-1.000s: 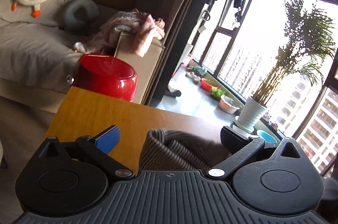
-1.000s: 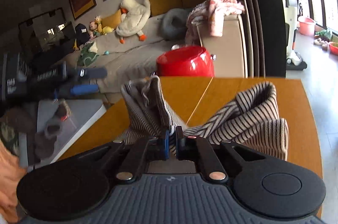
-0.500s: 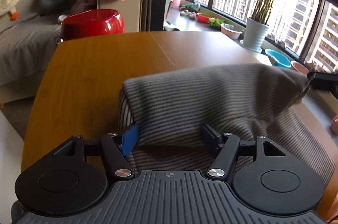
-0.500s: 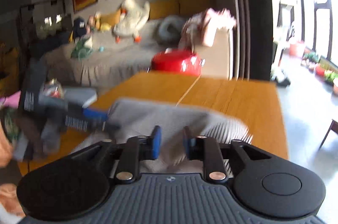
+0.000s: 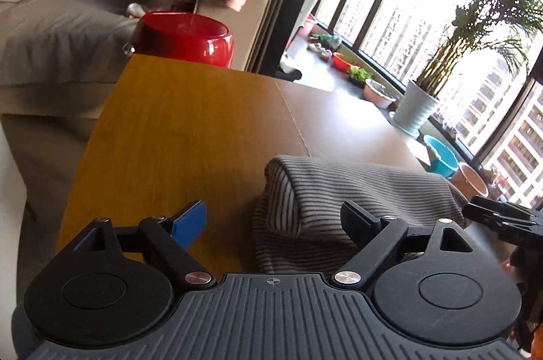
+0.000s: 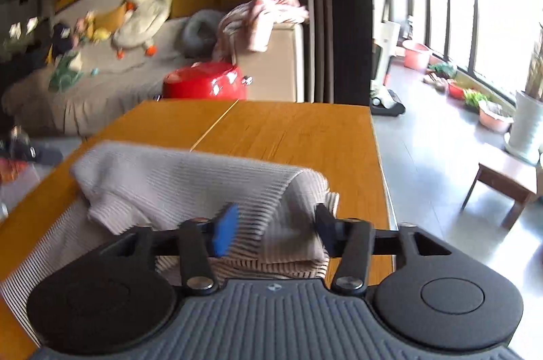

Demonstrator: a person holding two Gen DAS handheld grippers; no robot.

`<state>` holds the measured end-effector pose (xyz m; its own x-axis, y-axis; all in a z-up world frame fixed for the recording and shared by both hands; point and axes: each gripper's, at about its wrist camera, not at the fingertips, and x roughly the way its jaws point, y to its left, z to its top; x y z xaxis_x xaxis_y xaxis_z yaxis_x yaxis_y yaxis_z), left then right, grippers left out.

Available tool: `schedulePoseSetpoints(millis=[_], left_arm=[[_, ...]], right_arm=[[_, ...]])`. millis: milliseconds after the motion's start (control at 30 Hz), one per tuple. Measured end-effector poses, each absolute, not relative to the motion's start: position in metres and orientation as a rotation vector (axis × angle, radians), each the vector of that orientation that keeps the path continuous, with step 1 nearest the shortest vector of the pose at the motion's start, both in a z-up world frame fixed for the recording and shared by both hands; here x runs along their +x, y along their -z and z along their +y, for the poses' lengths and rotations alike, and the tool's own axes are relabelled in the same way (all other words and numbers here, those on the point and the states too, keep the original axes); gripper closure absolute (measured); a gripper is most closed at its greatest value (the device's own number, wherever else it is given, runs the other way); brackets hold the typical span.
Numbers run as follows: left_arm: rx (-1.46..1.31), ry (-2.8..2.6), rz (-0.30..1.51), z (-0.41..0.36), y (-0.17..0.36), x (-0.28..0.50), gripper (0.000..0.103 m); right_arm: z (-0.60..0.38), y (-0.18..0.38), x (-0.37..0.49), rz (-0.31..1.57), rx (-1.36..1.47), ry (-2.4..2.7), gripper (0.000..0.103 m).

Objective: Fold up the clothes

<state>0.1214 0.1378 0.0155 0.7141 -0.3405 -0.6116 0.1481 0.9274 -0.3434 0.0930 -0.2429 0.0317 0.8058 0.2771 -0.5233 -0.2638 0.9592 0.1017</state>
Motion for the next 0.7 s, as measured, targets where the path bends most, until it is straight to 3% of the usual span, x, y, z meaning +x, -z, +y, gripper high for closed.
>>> schedulePoseSetpoints(millis=[133,200,267,300,333,433,500,567,633,700], left_arm=[[-0.306,0.294,0.78,0.123,0.0,0.144,0.014],[-0.309,0.293,0.803,0.116,0.008,0.153,0.027],[-0.313,0.288,0.805,0.112,0.008,0.155,0.05],[-0.301,0.286,0.805,0.111,0.008,0.152,0.057],[-0.285,0.285,0.806,0.11,0.008,0.147,0.062],[-0.237,0.28,0.808,0.106,0.007,0.133,0.061],[-0.206,0.278,0.81,0.103,0.007,0.124,0.059],[-0.174,0.275,0.811,0.101,0.006,0.115,0.05],[-0.142,0.272,0.812,0.098,0.006,0.106,0.046],[-0.142,0.276,0.79,0.098,0.0,0.093,0.044]], right_arm=[[-0.254,-0.03,0.108,0.589,0.125,-0.286,0.034],[-0.254,-0.015,0.125,0.656,0.172,-0.294,0.034],[-0.253,-0.001,0.137,0.708,0.21,-0.309,0.045],[-0.253,0.0,0.139,0.705,0.217,-0.333,0.066],[-0.254,-0.003,0.138,0.68,0.233,-0.355,0.073],[-0.257,-0.026,0.131,0.574,0.211,-0.364,0.076],[-0.259,-0.029,0.138,0.592,0.185,-0.35,0.074],[-0.265,-0.016,0.144,0.682,0.157,-0.327,0.061],[-0.271,-0.003,0.14,0.736,0.124,-0.29,0.042],[-0.276,-0.005,0.122,0.721,0.109,-0.277,0.041]])
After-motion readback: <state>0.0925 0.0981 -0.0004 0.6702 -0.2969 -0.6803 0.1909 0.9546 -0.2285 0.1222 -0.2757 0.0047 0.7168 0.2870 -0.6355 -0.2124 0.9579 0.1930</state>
